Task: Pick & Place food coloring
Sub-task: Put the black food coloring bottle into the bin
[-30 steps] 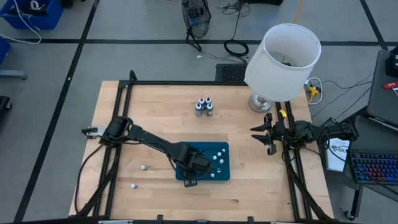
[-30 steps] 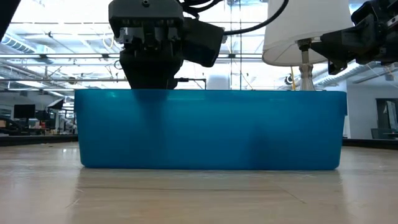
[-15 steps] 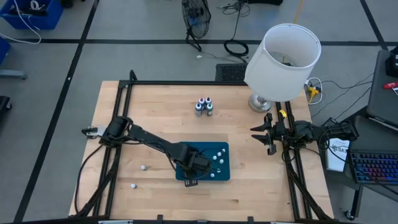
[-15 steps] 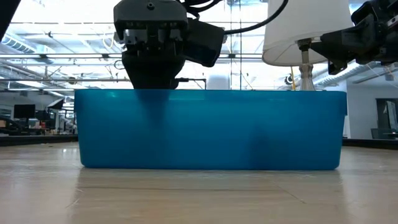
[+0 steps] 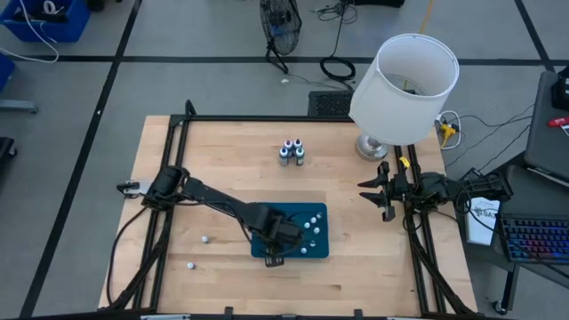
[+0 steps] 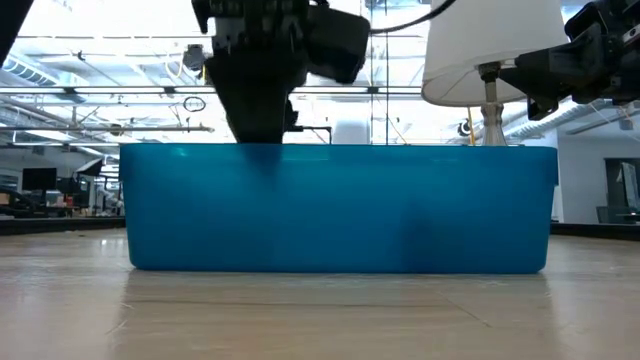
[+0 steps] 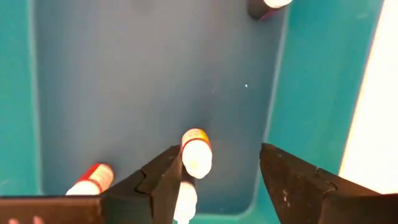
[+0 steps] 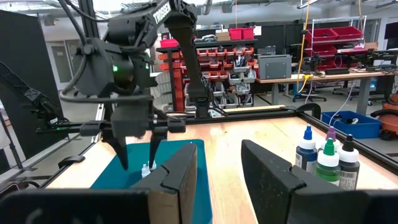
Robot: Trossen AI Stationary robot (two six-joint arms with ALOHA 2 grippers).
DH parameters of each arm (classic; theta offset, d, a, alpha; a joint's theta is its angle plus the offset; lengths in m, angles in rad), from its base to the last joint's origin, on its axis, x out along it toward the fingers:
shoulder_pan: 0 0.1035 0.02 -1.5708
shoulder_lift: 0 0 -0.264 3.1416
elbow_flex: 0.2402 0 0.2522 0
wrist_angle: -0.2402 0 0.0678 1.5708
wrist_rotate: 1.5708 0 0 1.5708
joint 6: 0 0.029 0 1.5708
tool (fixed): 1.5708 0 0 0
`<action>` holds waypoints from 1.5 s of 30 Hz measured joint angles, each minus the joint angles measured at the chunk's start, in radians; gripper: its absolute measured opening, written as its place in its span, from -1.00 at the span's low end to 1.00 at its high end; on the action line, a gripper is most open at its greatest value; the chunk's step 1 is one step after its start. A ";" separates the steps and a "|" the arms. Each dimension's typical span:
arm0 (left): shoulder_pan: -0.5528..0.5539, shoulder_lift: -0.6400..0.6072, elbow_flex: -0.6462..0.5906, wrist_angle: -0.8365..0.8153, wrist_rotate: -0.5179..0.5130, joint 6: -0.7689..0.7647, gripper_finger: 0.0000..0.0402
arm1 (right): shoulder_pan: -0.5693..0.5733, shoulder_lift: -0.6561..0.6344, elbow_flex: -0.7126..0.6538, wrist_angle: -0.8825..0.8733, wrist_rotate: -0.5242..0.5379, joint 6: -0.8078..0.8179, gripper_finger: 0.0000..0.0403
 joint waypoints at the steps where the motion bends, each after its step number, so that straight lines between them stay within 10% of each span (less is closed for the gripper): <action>1: 0.000 0.000 0.015 -0.021 -0.003 0.004 0.10 | 0.000 0.000 0.000 0.000 0.000 0.000 -0.43; 9: -0.016 -0.038 0.121 -0.297 -0.198 -0.126 0.10 | 0.000 0.000 0.000 0.000 0.000 0.000 -0.43; 17: -0.126 -0.228 -0.037 -0.323 -0.250 -0.401 0.06 | 0.000 0.000 0.000 -0.001 0.000 0.000 -0.43; 27: -0.211 -0.447 -0.440 -0.286 -0.175 -0.901 0.12 | 0.000 0.000 0.000 0.000 0.000 0.000 -0.43; 45: -0.301 -0.584 -0.785 -0.053 -0.015 -1.250 0.12 | 0.000 0.000 0.000 0.000 0.000 0.000 -0.43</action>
